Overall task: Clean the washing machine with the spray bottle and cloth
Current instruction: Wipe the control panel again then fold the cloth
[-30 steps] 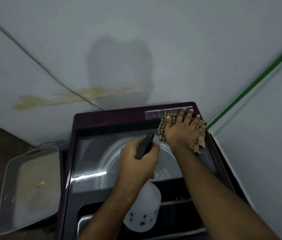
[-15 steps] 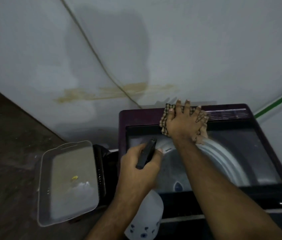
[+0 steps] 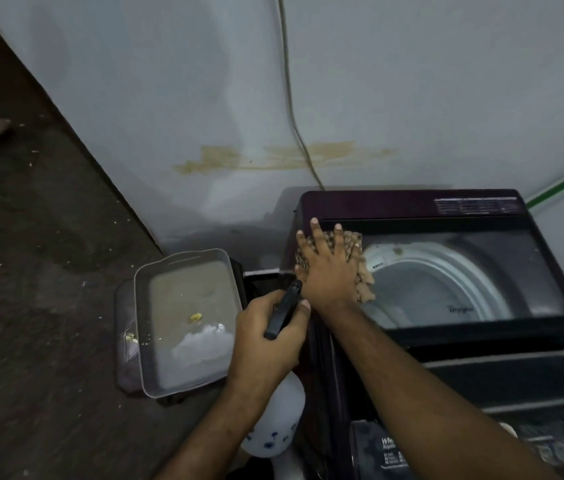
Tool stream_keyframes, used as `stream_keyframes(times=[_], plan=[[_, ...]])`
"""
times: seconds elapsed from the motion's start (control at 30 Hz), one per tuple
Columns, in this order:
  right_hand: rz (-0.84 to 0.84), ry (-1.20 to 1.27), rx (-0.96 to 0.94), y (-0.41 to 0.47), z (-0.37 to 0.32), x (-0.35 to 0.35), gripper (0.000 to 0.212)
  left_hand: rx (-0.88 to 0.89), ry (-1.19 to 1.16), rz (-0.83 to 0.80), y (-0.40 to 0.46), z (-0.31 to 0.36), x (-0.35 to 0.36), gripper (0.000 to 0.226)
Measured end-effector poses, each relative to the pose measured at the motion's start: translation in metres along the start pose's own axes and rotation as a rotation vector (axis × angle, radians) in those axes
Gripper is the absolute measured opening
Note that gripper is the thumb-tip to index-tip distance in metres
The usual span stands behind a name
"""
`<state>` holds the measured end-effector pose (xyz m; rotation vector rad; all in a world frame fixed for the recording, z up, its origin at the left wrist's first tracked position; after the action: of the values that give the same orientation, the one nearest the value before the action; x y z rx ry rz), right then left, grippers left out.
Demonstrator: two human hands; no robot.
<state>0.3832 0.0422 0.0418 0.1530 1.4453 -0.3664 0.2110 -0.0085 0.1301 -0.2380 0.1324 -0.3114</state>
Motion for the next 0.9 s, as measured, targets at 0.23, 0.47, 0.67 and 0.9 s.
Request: stream_keyframes(times=[0.23, 0.47, 0.67, 0.9], plan=[[-0.032, -0.038, -0.1, -0.068, -0.015, 0.012, 0.073, 0.027, -0.064, -0.069, -0.027, -0.006, -0.004, 0.027], [0.036, 0.272, -0.184, -0.132, -0.017, 0.001, 0.056, -0.028, -0.145, -0.065, -0.053, -0.022, -0.011, 0.02], [0.025, 1.34, 0.245, -0.163, 0.011, -0.033, 0.04, -0.129, -0.268, -0.083, -0.078, -0.021, -0.011, 0.042], [-0.287, 2.098, 0.665, -0.187, -0.007, -0.018, 0.042, -0.059, -0.456, -0.034, -0.12, -0.014, -0.028, 0.038]])
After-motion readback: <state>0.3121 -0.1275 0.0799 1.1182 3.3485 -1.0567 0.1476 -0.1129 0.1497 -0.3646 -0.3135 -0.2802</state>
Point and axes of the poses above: each hand's wrist, its own y-axis towards the middle knuckle, its own x-axis out of the palm, z = x × y, the point moved 8 cm from there along y, towards the middle knuckle, and after that the axes turned 8 degrees about -y, right-handed, at the moved point
